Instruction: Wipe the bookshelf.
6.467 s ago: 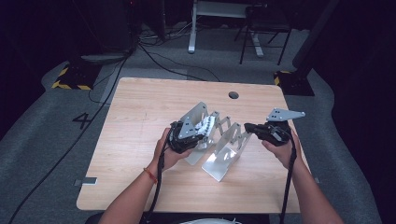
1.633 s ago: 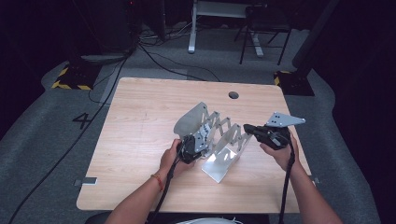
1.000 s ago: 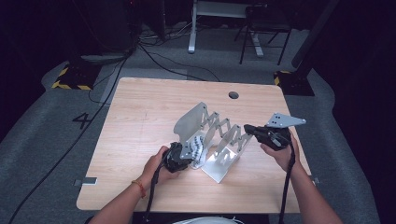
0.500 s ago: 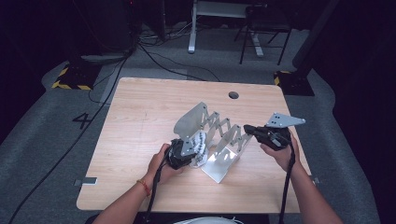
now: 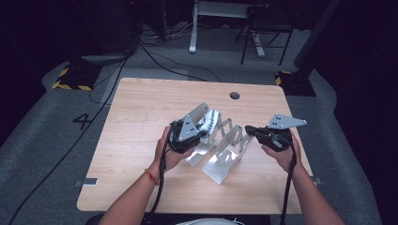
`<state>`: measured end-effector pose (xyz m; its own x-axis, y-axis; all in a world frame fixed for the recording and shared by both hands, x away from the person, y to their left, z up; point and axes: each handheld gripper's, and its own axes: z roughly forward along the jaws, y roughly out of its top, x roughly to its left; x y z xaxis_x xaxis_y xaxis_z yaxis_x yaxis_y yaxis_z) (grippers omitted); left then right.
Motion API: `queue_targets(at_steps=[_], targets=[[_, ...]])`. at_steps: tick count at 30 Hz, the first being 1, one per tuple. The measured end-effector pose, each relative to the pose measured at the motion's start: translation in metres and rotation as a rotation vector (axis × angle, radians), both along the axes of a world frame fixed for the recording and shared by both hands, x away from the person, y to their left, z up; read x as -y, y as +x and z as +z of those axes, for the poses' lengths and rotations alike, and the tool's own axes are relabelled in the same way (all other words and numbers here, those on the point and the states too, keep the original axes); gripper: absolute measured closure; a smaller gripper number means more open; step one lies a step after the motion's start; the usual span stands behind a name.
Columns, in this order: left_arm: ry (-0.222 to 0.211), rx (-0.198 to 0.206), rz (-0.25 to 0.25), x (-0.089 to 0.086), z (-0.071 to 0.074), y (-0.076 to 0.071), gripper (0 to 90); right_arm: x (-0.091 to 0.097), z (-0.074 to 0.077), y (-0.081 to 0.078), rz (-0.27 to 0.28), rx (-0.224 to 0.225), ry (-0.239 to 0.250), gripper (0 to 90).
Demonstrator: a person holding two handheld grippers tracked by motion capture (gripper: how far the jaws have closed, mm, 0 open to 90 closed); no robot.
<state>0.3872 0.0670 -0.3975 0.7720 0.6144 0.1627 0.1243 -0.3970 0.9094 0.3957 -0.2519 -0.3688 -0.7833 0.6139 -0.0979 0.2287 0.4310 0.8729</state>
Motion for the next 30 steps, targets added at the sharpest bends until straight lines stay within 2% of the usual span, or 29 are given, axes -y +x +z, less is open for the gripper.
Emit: queue_targets(at_steps=[2, 6, 8, 10, 11, 13, 16, 18, 20, 21, 24, 28, 30], targets=[[-0.026, -0.015, -0.008, 0.0, -0.002, 0.001, 77.2, -0.001, 0.0, 0.0, 0.0, 0.008, -0.003, 89.8], [0.063, -0.046, -0.043, 0.008, -0.02, 0.0, 77.3, -0.001, 0.0, -0.001, -0.002, 0.009, -0.002, 89.8], [0.083, -0.065, -0.049, 0.01, -0.028, 0.0, 77.3, -0.001, -0.001, 0.0, -0.001, 0.009, 0.0, 89.8], [0.09, -0.107, -0.068, 0.011, -0.037, 0.001, 77.3, -0.001, -0.001, -0.001, -0.002, 0.012, 0.002, 89.8], [0.111, -0.117, -0.079, 0.013, -0.042, 0.0, 77.3, -0.001, -0.001, -0.001, -0.003, 0.012, 0.004, 89.8], [0.203, -0.129, -0.092, 0.018, -0.053, -0.003, 77.3, -0.001, -0.001, -0.001, -0.002, 0.013, 0.003, 89.8], [0.255, -0.166, -0.101, 0.018, -0.066, -0.004, 77.3, 0.0, -0.001, -0.002, -0.001, 0.013, -0.001, 89.8], [0.27, -0.212, -0.103, 0.015, -0.079, -0.004, 77.3, 0.0, -0.001, -0.002, -0.001, 0.014, -0.005, 89.8], [0.322, -0.243, -0.12, 0.014, -0.092, -0.007, 77.3, 0.0, -0.001, -0.002, 0.0, 0.012, 0.001, 89.8], [0.342, -0.237, -0.127, 0.013, -0.094, -0.01, 77.3, 0.0, -0.001, -0.002, 0.0, 0.012, 0.001, 89.8], [0.354, -0.257, -0.139, 0.007, -0.092, -0.015, 77.3, 0.0, -0.001, -0.002, -0.002, 0.016, -0.006, 89.8], [0.387, -0.249, -0.148, -0.003, -0.089, -0.022, 77.3, 0.0, 0.0, -0.002, -0.001, 0.016, -0.008, 89.8], [0.364, -0.244, -0.122, -0.008, -0.087, -0.021, 77.2, 0.0, 0.0, -0.002, 0.001, 0.012, -0.006, 89.7]])
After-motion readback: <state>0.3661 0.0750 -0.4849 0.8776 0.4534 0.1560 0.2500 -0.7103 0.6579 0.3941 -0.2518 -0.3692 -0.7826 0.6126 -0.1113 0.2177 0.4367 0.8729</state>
